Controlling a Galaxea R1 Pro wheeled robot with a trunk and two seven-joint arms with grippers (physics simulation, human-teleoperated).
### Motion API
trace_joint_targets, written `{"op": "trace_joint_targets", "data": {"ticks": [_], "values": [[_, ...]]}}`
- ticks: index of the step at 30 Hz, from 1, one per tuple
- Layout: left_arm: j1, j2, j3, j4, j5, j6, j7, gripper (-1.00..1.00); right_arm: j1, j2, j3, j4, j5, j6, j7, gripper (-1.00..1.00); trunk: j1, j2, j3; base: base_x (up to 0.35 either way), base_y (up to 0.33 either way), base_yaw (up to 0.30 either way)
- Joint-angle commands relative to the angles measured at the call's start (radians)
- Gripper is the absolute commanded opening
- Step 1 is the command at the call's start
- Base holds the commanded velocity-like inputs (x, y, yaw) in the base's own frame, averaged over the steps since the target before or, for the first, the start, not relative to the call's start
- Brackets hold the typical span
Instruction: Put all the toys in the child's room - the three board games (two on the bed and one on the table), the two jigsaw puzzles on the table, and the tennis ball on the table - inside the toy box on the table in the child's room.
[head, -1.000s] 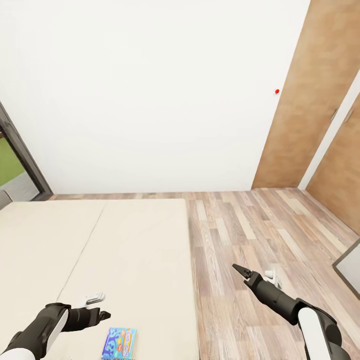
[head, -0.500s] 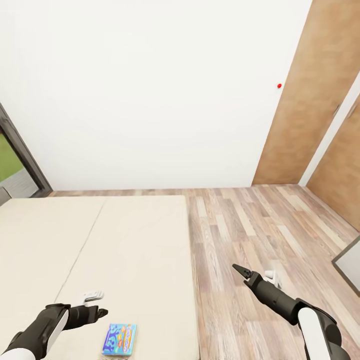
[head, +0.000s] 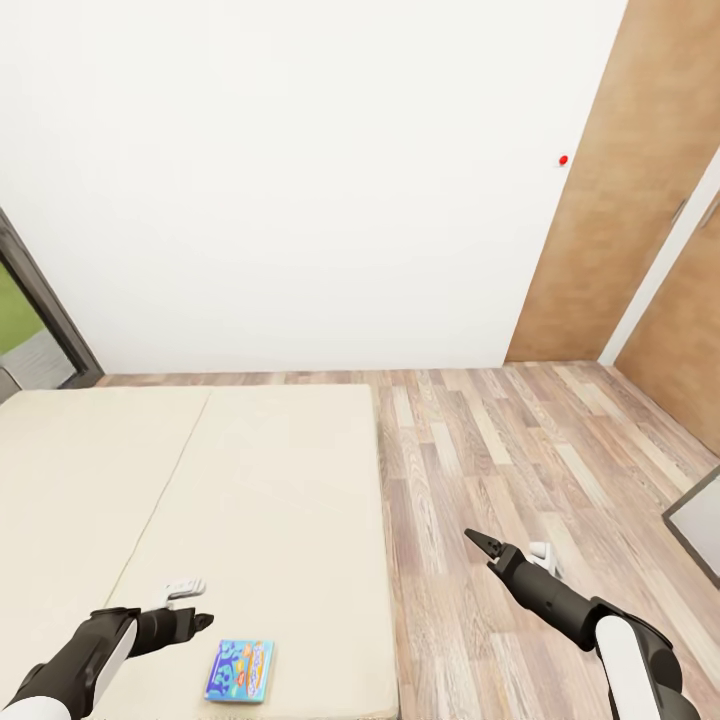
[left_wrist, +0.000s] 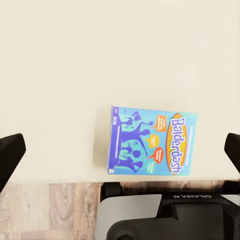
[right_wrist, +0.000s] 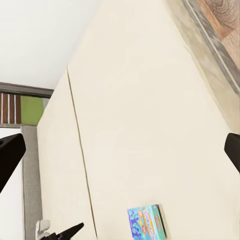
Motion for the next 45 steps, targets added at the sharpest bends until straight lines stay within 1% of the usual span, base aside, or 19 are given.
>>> {"op": "trace_joint_targets", "data": {"ticks": [1, 16, 37, 42, 45], "values": [[-0.001, 0.0, 0.005, -0.001, 0.001, 0.003, -0.005, 1.0, -0.001, 0.001, -0.003, 0.0, 0.006, 0.006, 0.008, 1.0, 0.001, -0.002, -0.004, 0.0, 0.0, 0.0], [-0.001, 0.003, 0.006, 0.0, 0.002, -0.035, -0.004, 1.0, -0.001, 0.001, -0.003, 0.0, 0.006, 0.005, 0.008, 1.0, 0.001, -0.002, -0.028, 0.0, 0.0, 0.0], [0.0, 0.004, 0.002, 0.0, 0.001, -0.041, -0.006, 1.0, -0.001, 0.001, -0.003, 0.0, 0.006, 0.006, 0.008, 1.0, 0.001, -0.002, -0.062, 0.0, 0.0, 0.0], [0.0, 0.007, 0.004, 0.0, 0.002, -0.041, -0.021, 1.0, -0.001, 0.001, -0.003, -0.001, 0.006, 0.006, 0.008, 1.0, 0.001, -0.002, -0.071, 0.0, 0.0, 0.0], [0.0, 0.013, 0.005, 0.0, 0.004, -0.041, -0.056, 1.0, -0.001, 0.001, -0.003, -0.001, 0.006, 0.006, 0.008, 1.0, 0.001, -0.002, -0.075, 0.0, 0.0, 0.0]]}}
